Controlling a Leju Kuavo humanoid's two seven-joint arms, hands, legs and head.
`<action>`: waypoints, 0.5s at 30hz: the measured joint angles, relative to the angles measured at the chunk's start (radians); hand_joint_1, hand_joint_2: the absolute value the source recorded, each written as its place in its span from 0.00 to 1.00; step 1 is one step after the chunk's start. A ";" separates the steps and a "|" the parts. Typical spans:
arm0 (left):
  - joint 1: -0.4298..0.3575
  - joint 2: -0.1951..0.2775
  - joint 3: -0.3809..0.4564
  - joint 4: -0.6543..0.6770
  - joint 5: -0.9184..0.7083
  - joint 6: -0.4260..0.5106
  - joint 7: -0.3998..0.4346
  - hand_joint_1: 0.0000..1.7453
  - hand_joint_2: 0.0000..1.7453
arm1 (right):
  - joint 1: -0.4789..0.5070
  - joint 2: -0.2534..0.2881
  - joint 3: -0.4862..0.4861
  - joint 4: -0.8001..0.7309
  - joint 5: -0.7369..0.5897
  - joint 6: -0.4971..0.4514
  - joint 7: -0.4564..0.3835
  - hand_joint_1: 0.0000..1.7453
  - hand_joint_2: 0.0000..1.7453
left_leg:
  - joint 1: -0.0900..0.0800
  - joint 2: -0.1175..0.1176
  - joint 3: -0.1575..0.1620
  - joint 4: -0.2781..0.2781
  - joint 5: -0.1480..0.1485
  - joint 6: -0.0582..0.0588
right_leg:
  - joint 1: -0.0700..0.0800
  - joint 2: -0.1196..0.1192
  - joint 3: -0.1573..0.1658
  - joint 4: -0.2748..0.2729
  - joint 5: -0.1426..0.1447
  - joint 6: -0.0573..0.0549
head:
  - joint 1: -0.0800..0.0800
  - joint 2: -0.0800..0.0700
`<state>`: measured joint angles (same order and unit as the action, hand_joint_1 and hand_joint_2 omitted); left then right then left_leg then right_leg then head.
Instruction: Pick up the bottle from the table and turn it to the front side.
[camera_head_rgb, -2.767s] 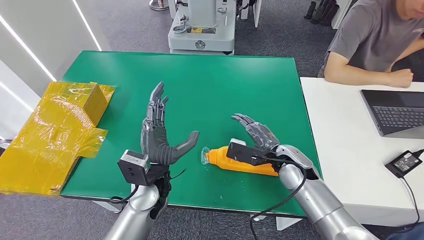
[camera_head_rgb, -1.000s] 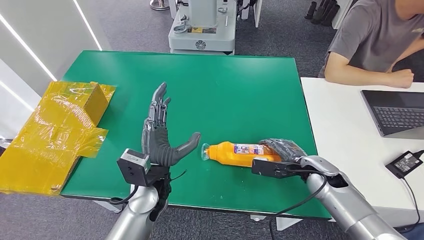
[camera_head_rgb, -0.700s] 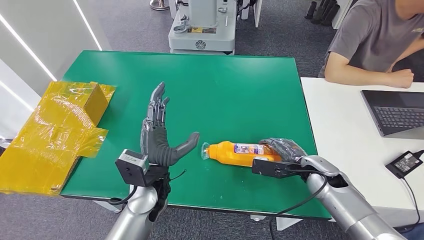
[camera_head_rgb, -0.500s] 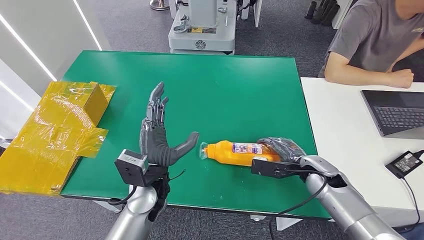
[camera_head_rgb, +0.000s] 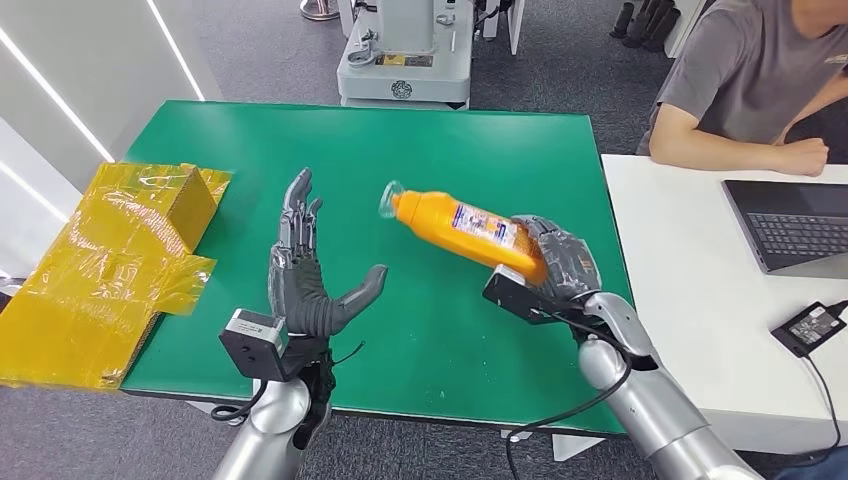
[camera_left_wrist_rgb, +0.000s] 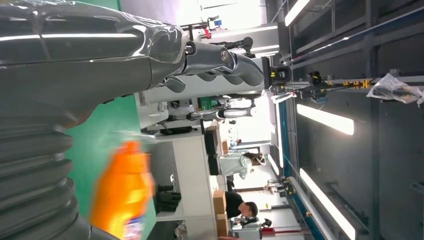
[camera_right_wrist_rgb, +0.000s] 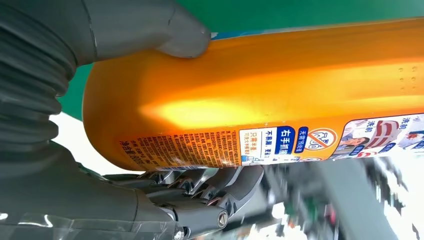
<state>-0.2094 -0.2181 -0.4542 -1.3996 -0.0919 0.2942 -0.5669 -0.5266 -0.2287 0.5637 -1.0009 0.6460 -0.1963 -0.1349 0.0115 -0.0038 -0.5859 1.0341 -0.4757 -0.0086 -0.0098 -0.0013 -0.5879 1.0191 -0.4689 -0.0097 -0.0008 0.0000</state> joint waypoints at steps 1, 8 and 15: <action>0.001 -0.002 0.000 0.000 0.000 0.000 0.000 0.00 1.00 | 0.006 0.016 -0.017 -0.009 -0.003 -0.034 0.002 1.00 1.00 | 0.000 0.000 0.000 0.000 0.000 0.000 | 0.000 0.000 0.000 0.000 0.000 0.000 | 0.000 0.000; 0.001 -0.009 0.001 0.000 0.013 0.031 -0.018 0.00 1.00 | 0.057 0.092 -0.108 -0.072 -0.038 -0.238 -0.050 1.00 1.00 | 0.000 0.000 -0.001 0.000 0.000 0.000 | 0.000 0.000 0.000 0.000 0.000 0.000 | 0.000 0.000; 0.003 -0.010 0.001 0.001 0.038 0.047 -0.031 0.00 1.00 | 0.078 0.139 -0.120 -0.098 -0.072 -0.421 -0.181 1.00 1.00 | 0.000 0.000 0.000 0.000 0.000 0.000 | 0.000 0.000 0.000 -0.001 0.000 0.000 | 0.000 0.000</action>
<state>-0.2060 -0.2276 -0.4536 -1.3984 -0.0542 0.3409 -0.5981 -0.4485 -0.0899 0.4439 -1.0992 0.5736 -0.6171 -0.3158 0.0114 -0.0038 -0.5863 1.0341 -0.4758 -0.0085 -0.0097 -0.0012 -0.5881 1.0186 -0.4692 -0.0094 -0.0006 0.0000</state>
